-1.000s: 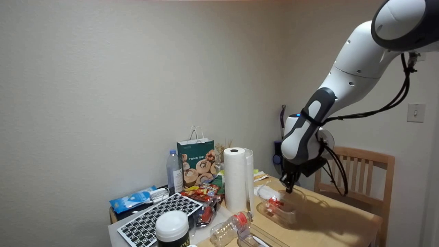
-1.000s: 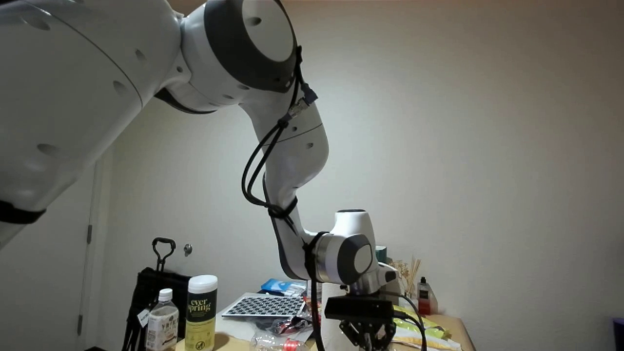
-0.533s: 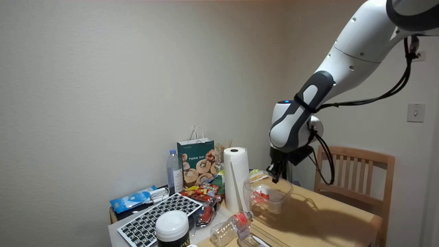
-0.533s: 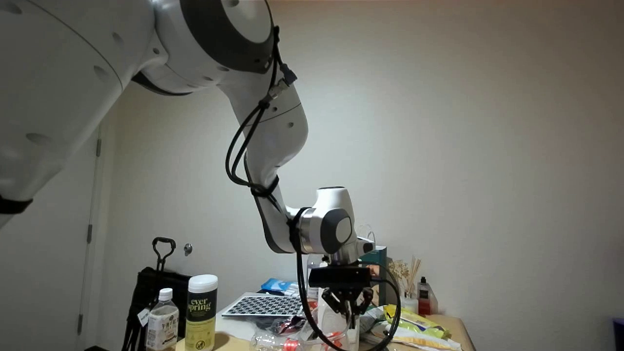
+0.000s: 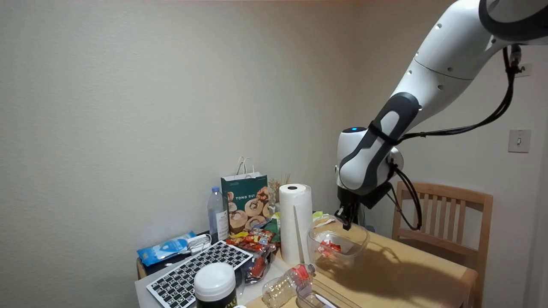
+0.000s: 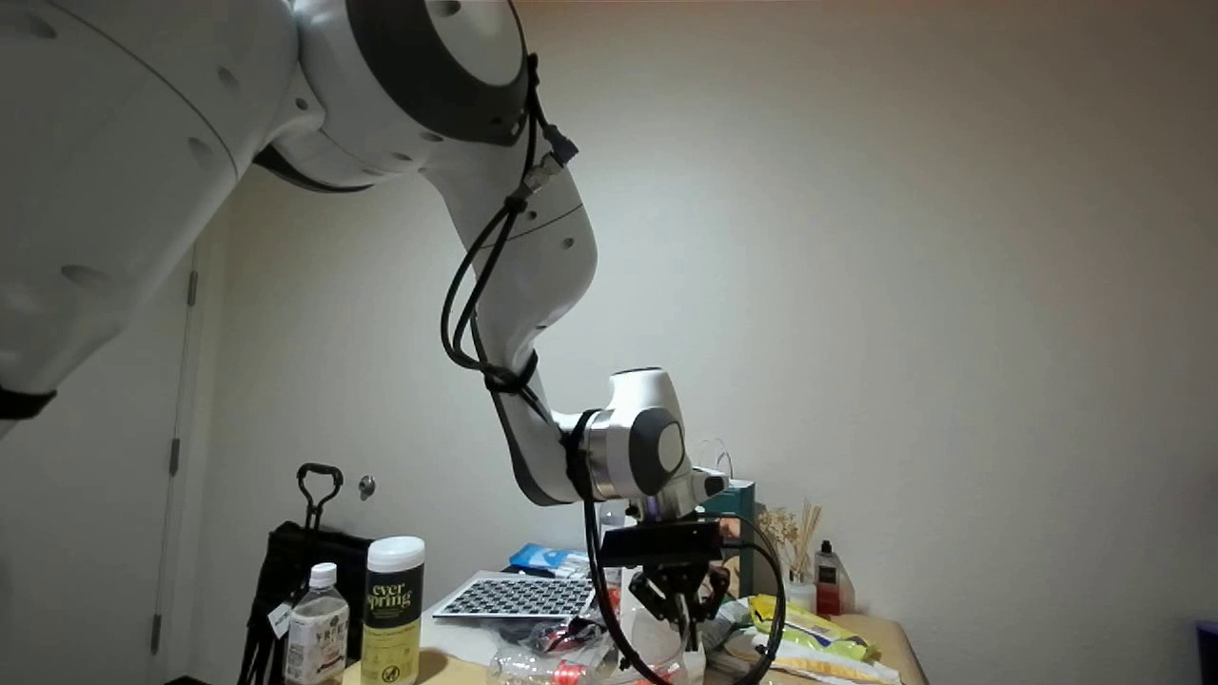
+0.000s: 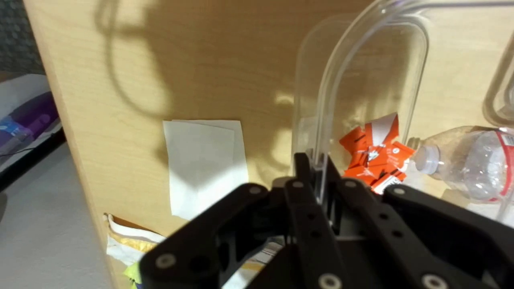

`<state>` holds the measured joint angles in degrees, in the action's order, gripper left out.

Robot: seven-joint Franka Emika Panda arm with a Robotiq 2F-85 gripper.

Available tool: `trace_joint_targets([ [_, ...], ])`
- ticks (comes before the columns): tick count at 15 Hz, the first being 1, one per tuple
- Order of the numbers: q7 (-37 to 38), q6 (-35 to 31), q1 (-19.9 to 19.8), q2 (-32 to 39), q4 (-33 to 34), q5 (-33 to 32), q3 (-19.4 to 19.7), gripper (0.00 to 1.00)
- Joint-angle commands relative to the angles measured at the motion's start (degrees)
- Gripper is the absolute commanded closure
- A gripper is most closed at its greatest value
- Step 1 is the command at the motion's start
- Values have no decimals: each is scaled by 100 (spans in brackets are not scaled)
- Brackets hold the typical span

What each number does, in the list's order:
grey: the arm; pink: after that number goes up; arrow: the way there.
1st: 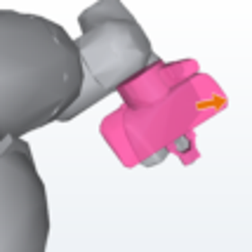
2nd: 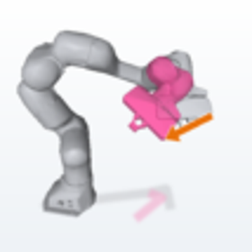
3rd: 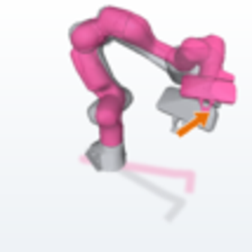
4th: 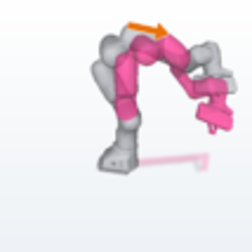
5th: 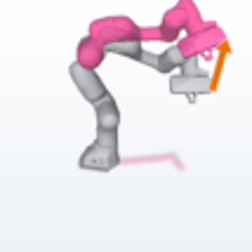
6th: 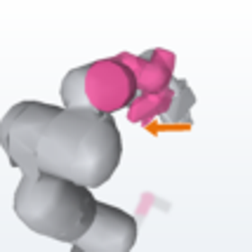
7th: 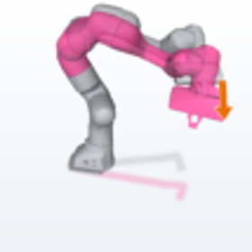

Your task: Pour everything from the plastic container

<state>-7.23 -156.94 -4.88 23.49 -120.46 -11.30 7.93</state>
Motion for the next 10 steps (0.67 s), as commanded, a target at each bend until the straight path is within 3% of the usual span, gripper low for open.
trace_joint_targets([
  [1,756,479,555,-237,-167,-765,491,98],
  [3,872,705,612,-325,-206,-851,449,98],
  [4,506,647,367,-370,-253,-456,148,98],
  [6,700,561,449,-74,-6,-646,240,92],
  [10,699,561,438,-38,0,-644,243,92],
])
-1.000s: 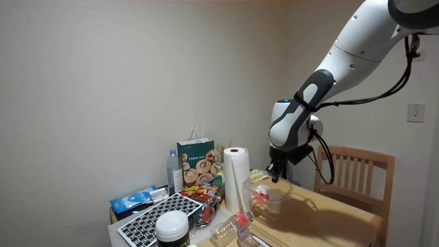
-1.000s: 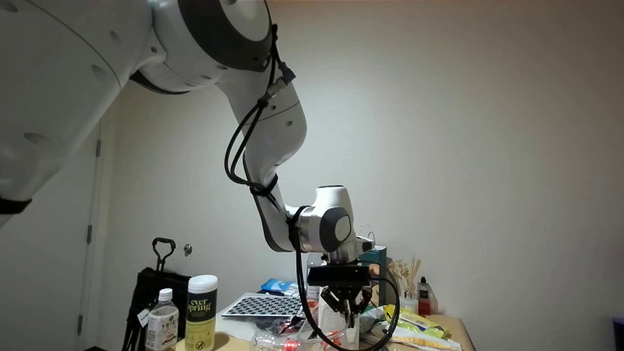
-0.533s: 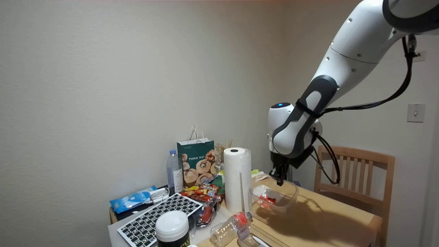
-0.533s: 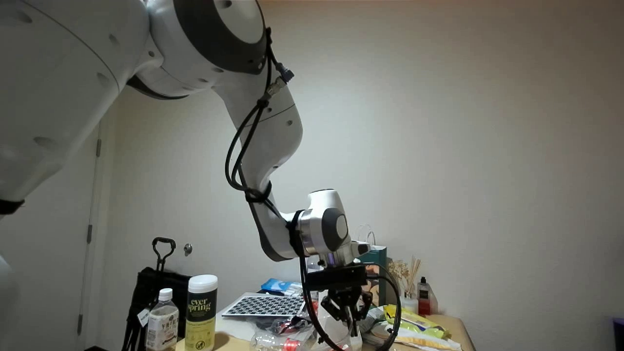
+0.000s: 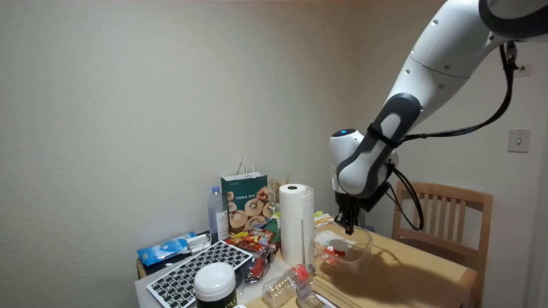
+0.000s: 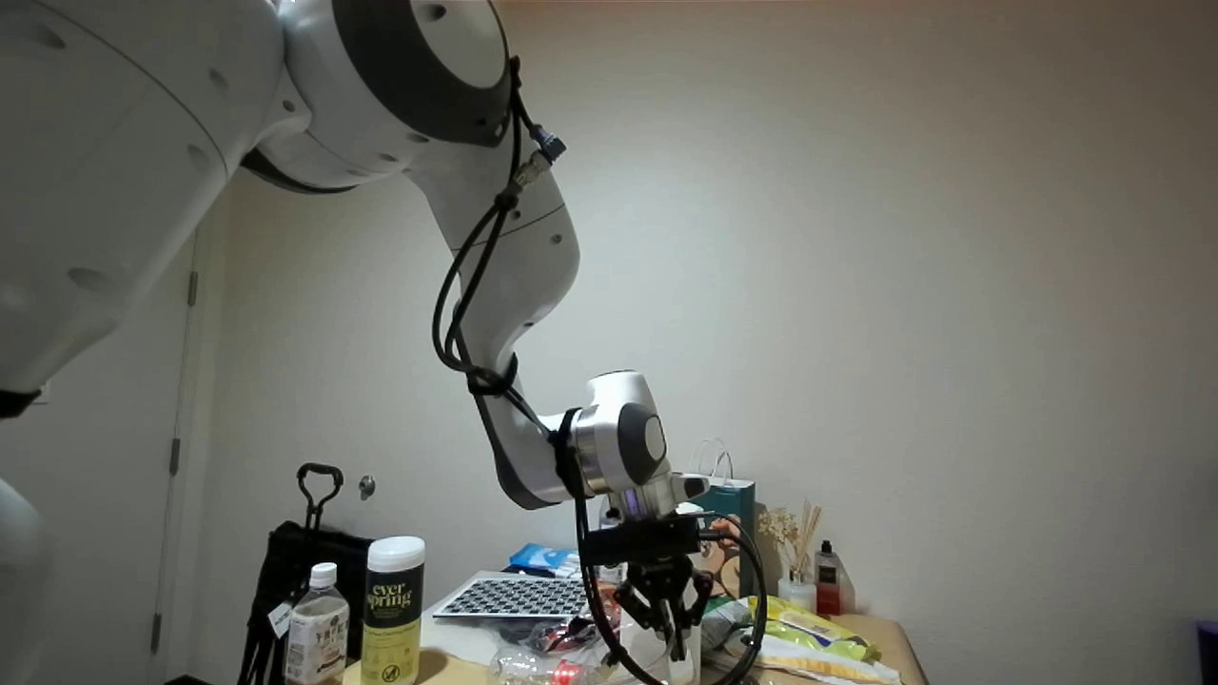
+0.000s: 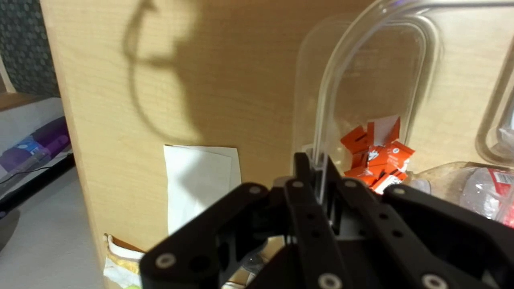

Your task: Pour everything from the plastic container

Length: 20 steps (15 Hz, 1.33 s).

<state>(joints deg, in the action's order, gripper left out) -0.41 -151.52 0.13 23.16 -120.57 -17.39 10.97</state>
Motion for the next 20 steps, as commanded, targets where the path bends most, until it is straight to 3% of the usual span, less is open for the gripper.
trace_joint_targets([
  [1,17,18,-63,-4,12,-36,-61,98],
  [10,777,767,407,-1117,-655,-662,41,98],
  [15,1378,2033,617,-1852,-713,-919,-421,98],
  [17,1348,2215,600,-2093,-791,-938,-645,98],
  [18,1210,2069,461,-1679,-498,-758,-678,98],
  [20,1213,2114,462,-1763,-506,-755,-778,92],
])
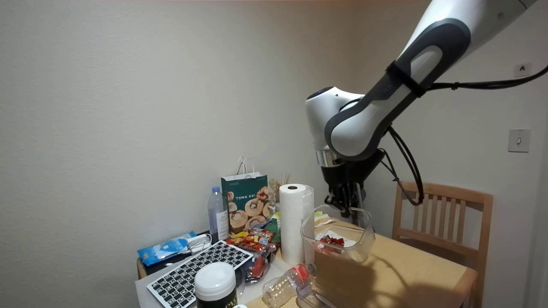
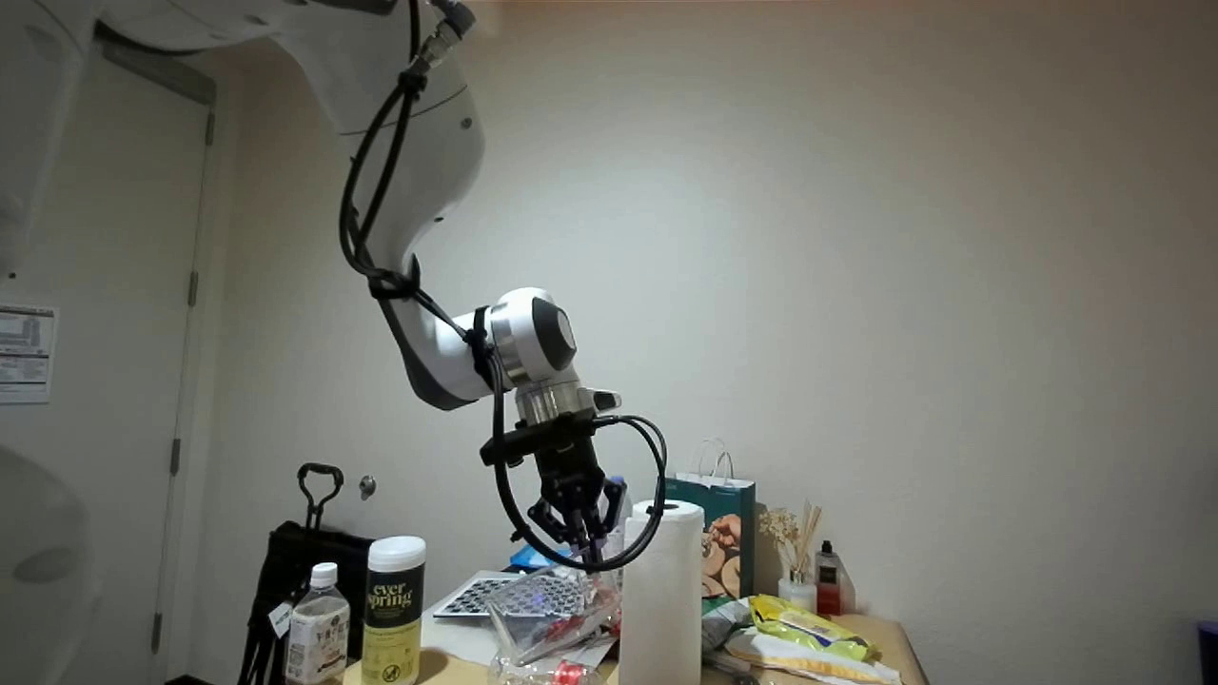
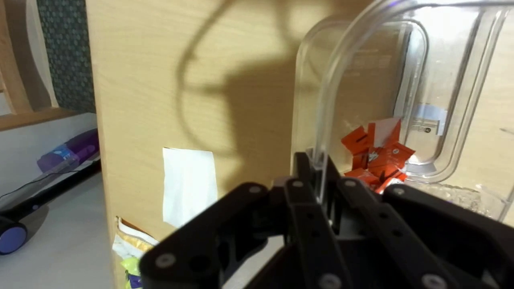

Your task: Pour everything from the plastic container

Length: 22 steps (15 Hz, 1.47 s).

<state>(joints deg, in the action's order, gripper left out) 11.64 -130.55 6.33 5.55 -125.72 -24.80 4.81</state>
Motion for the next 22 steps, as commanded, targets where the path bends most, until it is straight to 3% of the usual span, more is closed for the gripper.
trace_joint_targets([
  [1,8,15,-169,27,10,-13,-158,92],
  [3,8,10,-207,92,15,-14,-141,92],
  [4,433,123,-126,44,-15,-494,-110,98],
  [7,1218,292,20,-121,-135,-1782,-163,98],
  [9,1467,499,47,-181,-164,-2279,-281,98],
  [11,1189,440,-17,-265,-235,-2165,-423,98],
  [12,1277,385,-76,22,-8,-2075,-419,92],
  [16,1274,384,-67,-51,-69,-2072,-491,92],
  [17,1273,384,-67,-52,-71,-2072,-491,98],
  [19,1845,868,127,-69,-110,-2651,-598,98],
  [22,2301,1505,333,-13,-117,-2956,-881,98],
])
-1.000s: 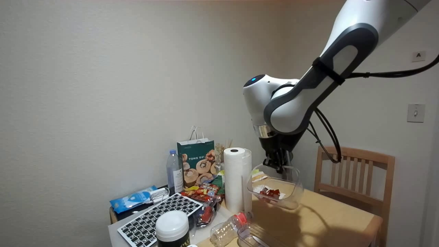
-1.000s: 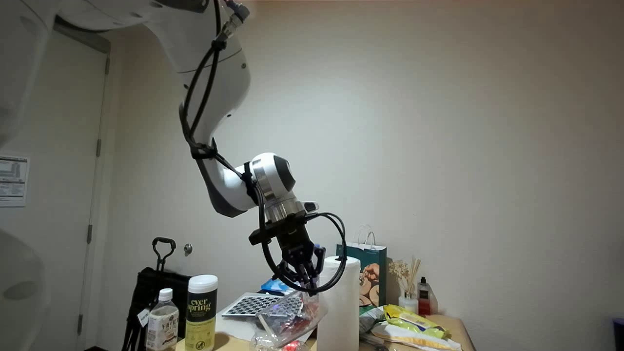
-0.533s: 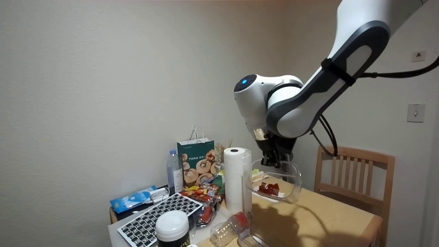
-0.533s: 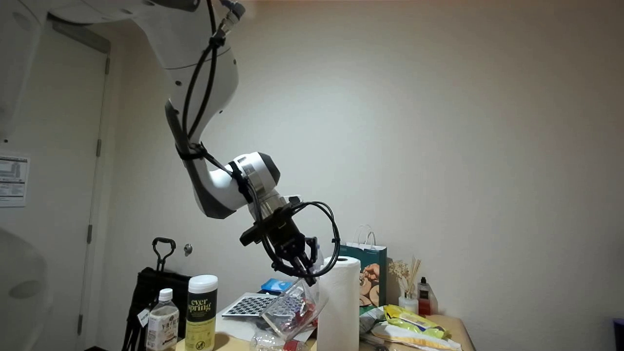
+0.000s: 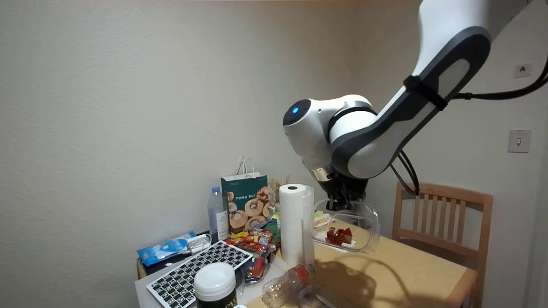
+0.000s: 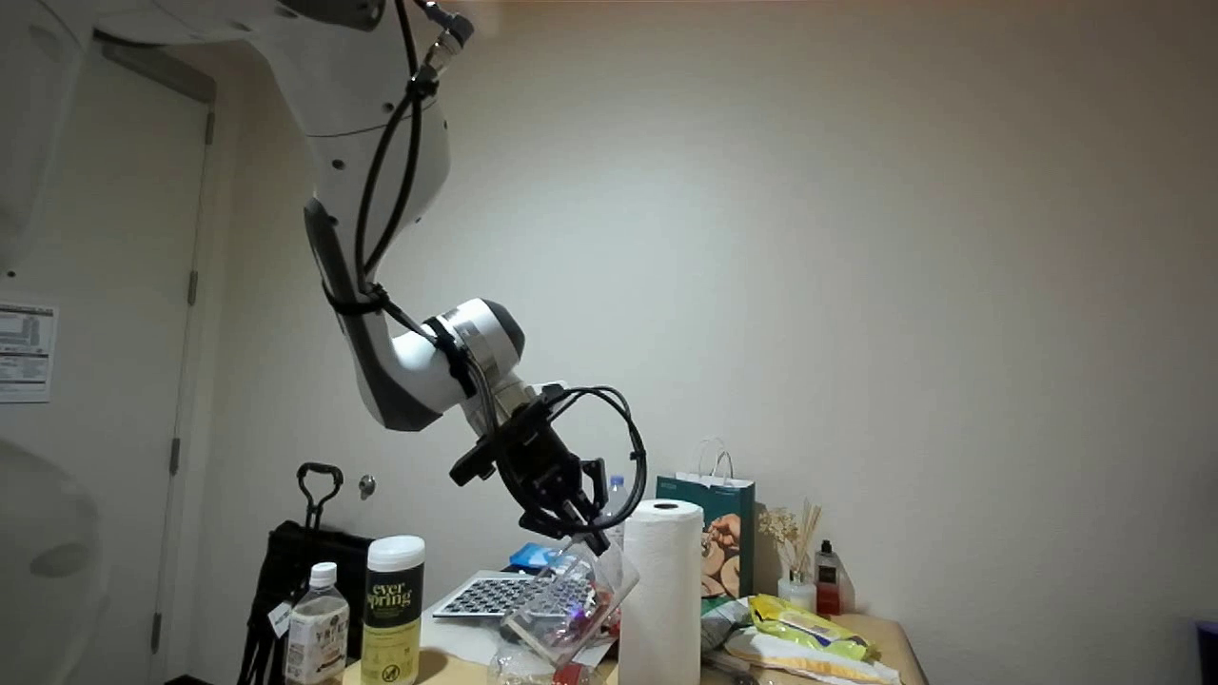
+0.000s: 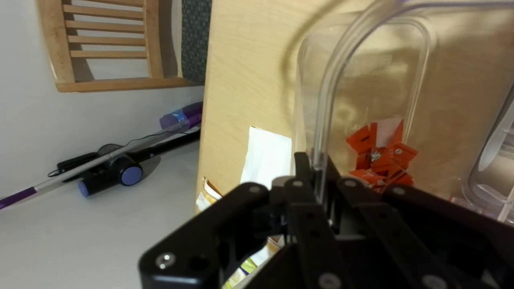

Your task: Pour everything from the plastic container

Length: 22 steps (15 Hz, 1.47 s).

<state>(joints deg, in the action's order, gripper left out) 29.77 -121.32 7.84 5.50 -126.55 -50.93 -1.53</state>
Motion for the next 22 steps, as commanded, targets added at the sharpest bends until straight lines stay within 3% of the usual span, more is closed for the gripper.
trace_joint_targets([
  [1,586,774,248,27,-23,-377,-338,98],
  [4,828,1222,466,94,-5,-416,-603,98],
  [8,1485,1691,711,161,-85,-1114,-830,98],
  [9,1489,1510,698,133,-155,-1223,-859,98],
  [10,1261,1500,627,189,-10,-896,-862,92],
  [14,1363,1500,661,221,-41,-1048,-902,92],
  [15,1363,1500,661,221,-40,-1048,-901,98],
  [22,2148,1965,808,573,16,-1337,-956,98],
])
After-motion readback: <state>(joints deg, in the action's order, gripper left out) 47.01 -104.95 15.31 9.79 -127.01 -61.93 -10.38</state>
